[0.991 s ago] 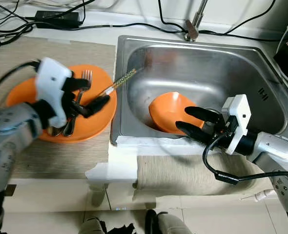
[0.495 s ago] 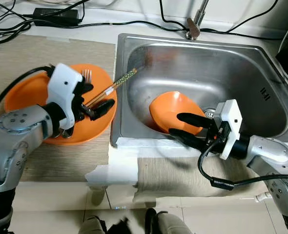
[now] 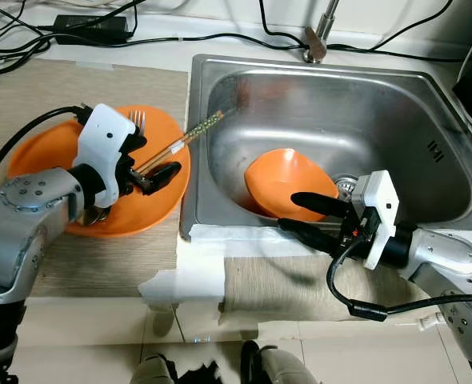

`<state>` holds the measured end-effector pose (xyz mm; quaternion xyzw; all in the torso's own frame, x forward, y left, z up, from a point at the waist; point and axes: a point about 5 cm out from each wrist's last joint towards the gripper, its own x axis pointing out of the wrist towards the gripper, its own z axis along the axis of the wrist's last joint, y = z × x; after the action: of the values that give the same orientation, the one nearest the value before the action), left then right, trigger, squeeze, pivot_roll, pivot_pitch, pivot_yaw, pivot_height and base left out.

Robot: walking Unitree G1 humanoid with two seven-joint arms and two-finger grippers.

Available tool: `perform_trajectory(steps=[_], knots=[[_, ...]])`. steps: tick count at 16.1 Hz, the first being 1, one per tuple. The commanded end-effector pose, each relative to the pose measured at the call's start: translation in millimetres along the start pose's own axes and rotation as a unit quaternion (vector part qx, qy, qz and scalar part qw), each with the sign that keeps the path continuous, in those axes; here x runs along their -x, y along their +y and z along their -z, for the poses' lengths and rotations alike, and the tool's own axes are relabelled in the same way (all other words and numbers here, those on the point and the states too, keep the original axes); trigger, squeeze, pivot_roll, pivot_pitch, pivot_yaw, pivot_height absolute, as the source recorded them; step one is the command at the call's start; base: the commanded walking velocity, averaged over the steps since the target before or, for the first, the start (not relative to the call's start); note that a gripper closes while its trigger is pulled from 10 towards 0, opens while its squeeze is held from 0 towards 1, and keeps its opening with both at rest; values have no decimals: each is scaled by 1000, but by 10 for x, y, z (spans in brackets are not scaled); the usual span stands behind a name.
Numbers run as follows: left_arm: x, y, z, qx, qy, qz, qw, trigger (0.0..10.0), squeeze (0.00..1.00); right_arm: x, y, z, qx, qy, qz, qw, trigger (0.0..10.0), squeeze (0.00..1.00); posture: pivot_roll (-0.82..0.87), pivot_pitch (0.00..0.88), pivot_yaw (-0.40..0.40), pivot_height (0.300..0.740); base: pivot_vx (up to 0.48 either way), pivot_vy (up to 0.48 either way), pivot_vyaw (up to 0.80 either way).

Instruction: Kitchen organization

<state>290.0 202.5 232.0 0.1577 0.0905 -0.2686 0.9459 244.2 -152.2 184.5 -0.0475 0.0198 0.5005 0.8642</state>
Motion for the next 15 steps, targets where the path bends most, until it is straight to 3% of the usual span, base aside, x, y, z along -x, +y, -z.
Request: perform_trajectory(steps=[1,6,11,15], knots=[[-31,-14,93,20,29,25,999,10000,0,33,-10,-30,8,3,-6,1000,10000,0,-150,187,-77,740,0,0,0],[-59,65,-91,34,30,78,996,10000,0,53,-66,-75,26,16,-20,999,10000,0,-151,190,-79,740,0,0,0],[-94,103,-166,6,17,68,998,10000,0,59,-93,-104,31,15,-19,999,10000,0,-155,191,-80,740,0,0,0],[-105,132,-178,15,13,64,998,10000,0,36,-98,-135,30,4,-21,999,10000,0,-153,190,-82,740,0,0,0]])
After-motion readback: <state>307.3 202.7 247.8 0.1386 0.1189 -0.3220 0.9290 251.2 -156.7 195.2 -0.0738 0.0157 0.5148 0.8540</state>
